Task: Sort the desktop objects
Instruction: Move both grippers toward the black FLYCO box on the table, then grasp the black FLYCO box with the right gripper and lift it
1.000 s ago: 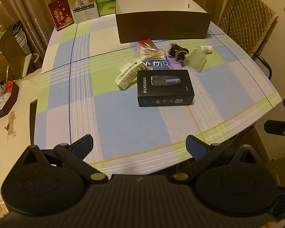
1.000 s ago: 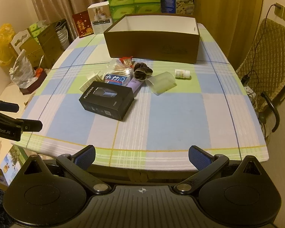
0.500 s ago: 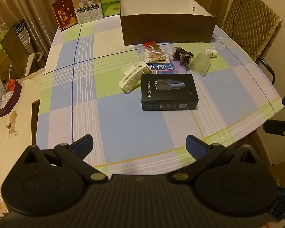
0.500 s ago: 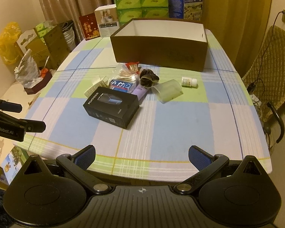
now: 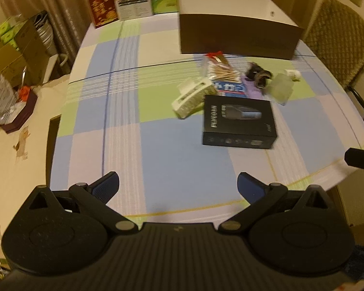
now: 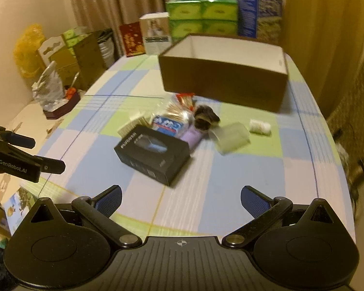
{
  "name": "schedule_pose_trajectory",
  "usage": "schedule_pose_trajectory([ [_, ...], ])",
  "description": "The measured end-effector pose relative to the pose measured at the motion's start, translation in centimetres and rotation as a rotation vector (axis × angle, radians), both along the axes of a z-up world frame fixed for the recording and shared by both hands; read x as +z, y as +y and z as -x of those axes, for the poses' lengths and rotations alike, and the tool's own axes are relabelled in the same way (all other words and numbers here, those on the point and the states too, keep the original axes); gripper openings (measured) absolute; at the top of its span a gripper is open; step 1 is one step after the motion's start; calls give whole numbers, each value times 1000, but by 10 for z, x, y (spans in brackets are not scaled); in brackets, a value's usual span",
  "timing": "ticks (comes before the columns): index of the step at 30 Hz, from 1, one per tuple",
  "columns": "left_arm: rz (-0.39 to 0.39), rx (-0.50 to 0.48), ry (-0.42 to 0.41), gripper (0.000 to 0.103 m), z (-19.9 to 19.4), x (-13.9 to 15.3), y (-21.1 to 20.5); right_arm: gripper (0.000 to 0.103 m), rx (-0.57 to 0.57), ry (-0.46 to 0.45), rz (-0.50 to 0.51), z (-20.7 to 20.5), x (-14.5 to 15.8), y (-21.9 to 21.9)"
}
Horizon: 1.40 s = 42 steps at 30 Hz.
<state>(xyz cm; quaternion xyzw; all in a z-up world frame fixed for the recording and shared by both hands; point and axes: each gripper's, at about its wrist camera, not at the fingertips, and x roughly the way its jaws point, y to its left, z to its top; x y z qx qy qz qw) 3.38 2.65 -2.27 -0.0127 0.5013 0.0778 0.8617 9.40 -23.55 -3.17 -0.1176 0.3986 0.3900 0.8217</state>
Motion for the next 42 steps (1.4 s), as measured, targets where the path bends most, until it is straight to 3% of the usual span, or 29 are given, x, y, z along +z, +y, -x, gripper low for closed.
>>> schedule_pose_trajectory([
  [18, 13, 188, 32, 102, -24, -26, 52, 101, 226, 69, -72, -72, -46, 50],
  [29, 0, 268, 61, 102, -43, -40, 71, 101, 402, 62, -2, -99, -70, 78],
  [36, 12, 290, 96, 102, -51, -51, 70, 100, 573, -13, 90, -92, -91, 96],
  [40, 11, 290, 112, 102, -53, -56, 70, 88, 635, -59, 139, -88, -106, 105],
  [42, 14, 287, 117, 102, -53, -58, 70, 86, 651, -71, 160, -88, -112, 108],
])
